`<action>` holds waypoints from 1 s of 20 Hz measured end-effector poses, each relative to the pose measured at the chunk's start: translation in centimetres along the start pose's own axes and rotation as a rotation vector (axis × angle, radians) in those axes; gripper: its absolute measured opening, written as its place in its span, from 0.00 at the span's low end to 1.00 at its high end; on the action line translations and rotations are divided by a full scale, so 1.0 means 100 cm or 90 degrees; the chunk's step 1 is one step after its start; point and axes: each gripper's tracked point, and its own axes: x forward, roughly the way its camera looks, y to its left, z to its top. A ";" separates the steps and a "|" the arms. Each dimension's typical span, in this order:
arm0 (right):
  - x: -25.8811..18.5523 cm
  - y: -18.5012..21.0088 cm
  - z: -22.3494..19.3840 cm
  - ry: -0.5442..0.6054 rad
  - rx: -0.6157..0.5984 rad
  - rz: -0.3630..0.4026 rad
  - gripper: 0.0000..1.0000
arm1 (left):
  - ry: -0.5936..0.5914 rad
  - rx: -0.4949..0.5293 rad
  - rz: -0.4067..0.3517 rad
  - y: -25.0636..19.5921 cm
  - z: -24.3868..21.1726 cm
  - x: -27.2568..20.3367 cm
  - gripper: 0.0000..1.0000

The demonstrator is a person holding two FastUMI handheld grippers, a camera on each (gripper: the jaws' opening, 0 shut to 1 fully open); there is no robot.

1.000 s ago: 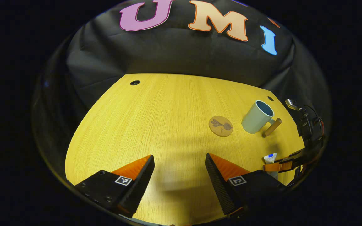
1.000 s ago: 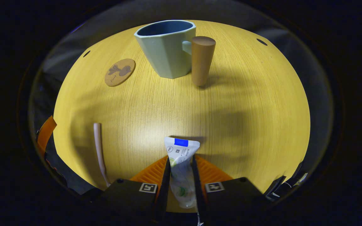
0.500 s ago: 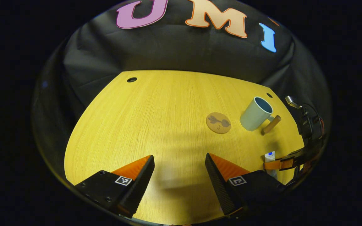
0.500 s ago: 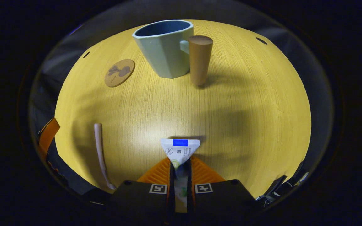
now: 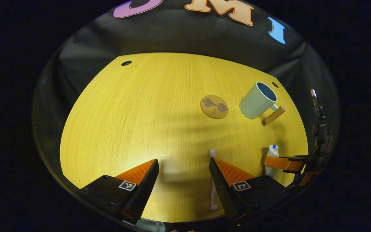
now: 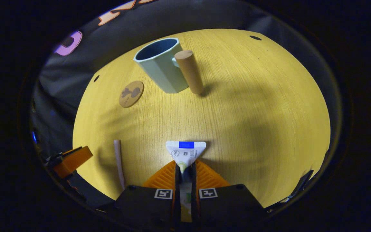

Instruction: Put the toothbrush and toothpaste on the desktop into the cup, then pick up the cup and place it on the coaster on the desktop.

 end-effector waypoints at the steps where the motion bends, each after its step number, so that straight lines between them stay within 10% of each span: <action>1: -0.003 0.000 0.001 -0.007 0.000 0.004 0.16 | 0.016 -0.001 -0.004 -0.004 -0.003 0.004 0.90; 8: -0.033 -0.020 0.010 -0.061 0.039 0.017 0.16 | 0.122 0.015 0.008 -0.003 -0.020 0.016 0.87; 20: -0.073 -0.095 0.021 -0.109 0.091 -0.013 0.16 | 0.212 0.032 0.032 0.004 -0.030 0.024 0.45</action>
